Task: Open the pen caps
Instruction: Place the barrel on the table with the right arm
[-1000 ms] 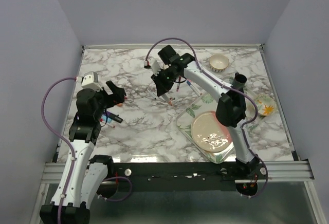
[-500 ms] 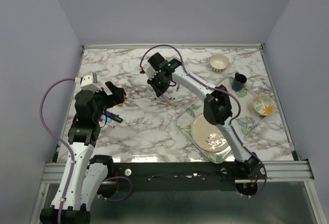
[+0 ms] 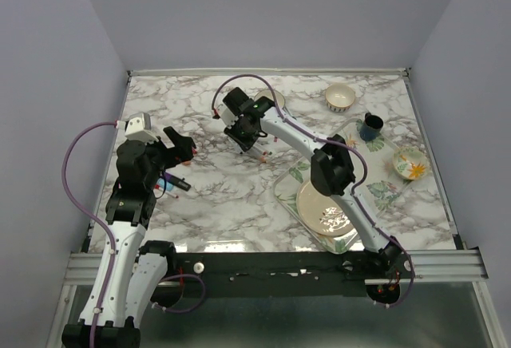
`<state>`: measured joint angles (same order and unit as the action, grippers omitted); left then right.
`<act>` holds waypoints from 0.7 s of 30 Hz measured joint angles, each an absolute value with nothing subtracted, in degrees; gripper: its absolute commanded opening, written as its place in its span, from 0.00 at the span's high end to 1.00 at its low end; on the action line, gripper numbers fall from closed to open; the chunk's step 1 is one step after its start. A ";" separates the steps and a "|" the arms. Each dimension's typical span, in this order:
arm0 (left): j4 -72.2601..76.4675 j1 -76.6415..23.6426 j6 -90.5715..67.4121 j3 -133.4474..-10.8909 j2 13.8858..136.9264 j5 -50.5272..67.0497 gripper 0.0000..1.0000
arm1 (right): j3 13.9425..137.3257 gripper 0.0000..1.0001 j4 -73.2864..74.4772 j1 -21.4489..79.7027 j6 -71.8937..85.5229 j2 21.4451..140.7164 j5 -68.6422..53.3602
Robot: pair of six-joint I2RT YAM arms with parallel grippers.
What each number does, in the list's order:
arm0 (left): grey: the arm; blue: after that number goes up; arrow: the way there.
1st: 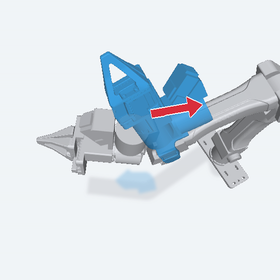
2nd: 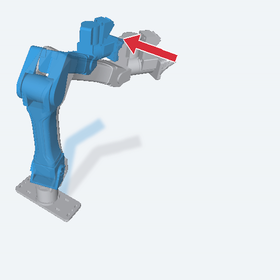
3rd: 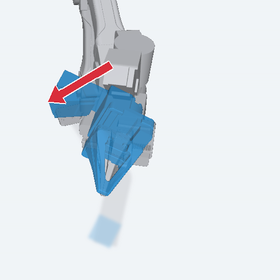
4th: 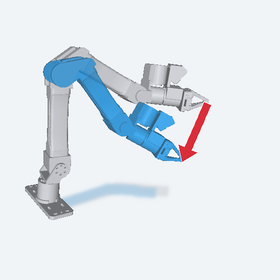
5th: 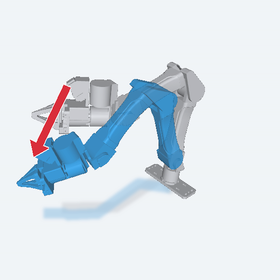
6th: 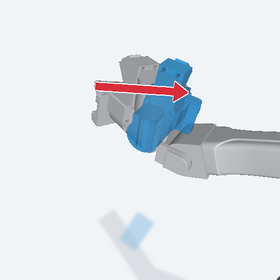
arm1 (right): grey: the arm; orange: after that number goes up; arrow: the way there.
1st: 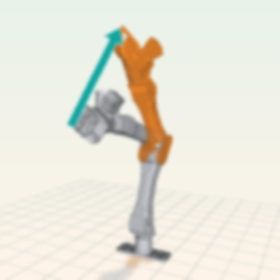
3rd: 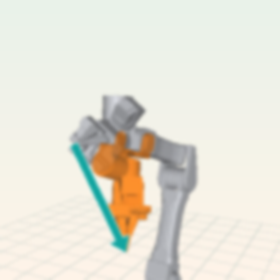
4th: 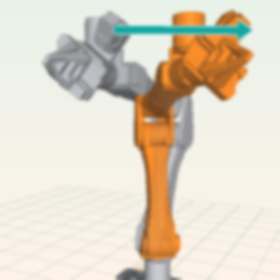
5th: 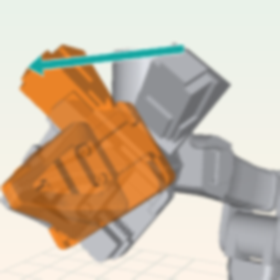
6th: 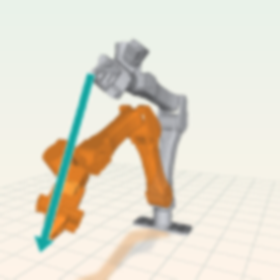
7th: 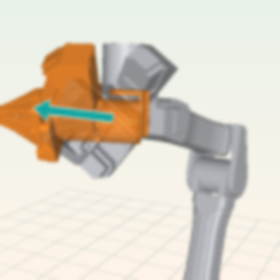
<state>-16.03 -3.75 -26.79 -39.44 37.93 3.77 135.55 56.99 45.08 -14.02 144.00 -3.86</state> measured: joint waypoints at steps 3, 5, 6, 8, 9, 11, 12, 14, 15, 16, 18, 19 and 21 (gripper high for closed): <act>-16.03 -3.75 -26.79 -39.40 37.93 3.79 0.01 | 135.59 0.62 56.80 45.30 -14.26 144.00 -3.31; -16.03 -3.75 -26.76 -39.40 37.93 3.79 0.01 | 135.59 0.62 56.75 45.32 -14.59 144.00 -3.03; -16.03 -3.75 -26.79 -39.40 37.93 3.79 0.01 | 135.59 0.62 56.71 45.32 -14.66 144.00 -2.94; -16.03 -3.75 -26.79 -39.40 37.91 3.84 0.01 | 135.59 0.61 56.64 45.32 -14.85 144.00 -2.74; -16.03 -3.75 -26.76 -39.38 37.91 3.86 0.01 | 135.59 0.61 56.66 45.32 -14.96 144.00 -2.63; -16.01 -3.75 -26.76 -39.35 37.91 3.90 0.01 | 135.59 0.61 56.64 45.32 -15.11 143.98 -2.50; -16.01 -3.75 -26.76 -39.31 37.89 3.95 0.01 | 135.59 0.61 56.64 45.32 -15.14 143.96 -2.42; -16.01 -3.75 -26.74 -39.24 37.85 3.97 0.01 | 135.31 0.60 56.66 45.32 -15.31 143.52 -2.33; -16.01 -3.75 -26.74 -39.20 37.80 4.01 0.01 | 134.93 0.60 56.66 45.32 -15.44 143.06 -2.33; -16.01 -3.75 -26.74 -39.16 37.76 4.14 0.01 | 134.28 0.60 56.60 45.32 -15.55 142.43 -2.35; -15.99 -3.75 -26.65 -39.07 37.76 4.38 0.01 | 131.11 0.60 56.66 45.32 -16.25 139.20 -2.68; -15.99 -3.75 -26.55 -39.03 37.76 4.58 0.01 | 129.32 0.60 56.71 45.32 -16.60 137.21 -3.01; -15.99 -3.75 -26.39 -38.94 37.85 4.97 0.01 | 124.14 0.60 55.88 45.25 -17.65 131.22 -4.73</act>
<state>-15.99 -3.75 -26.39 -38.94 37.85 4.97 124.14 55.88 45.25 -17.65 131.22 -4.73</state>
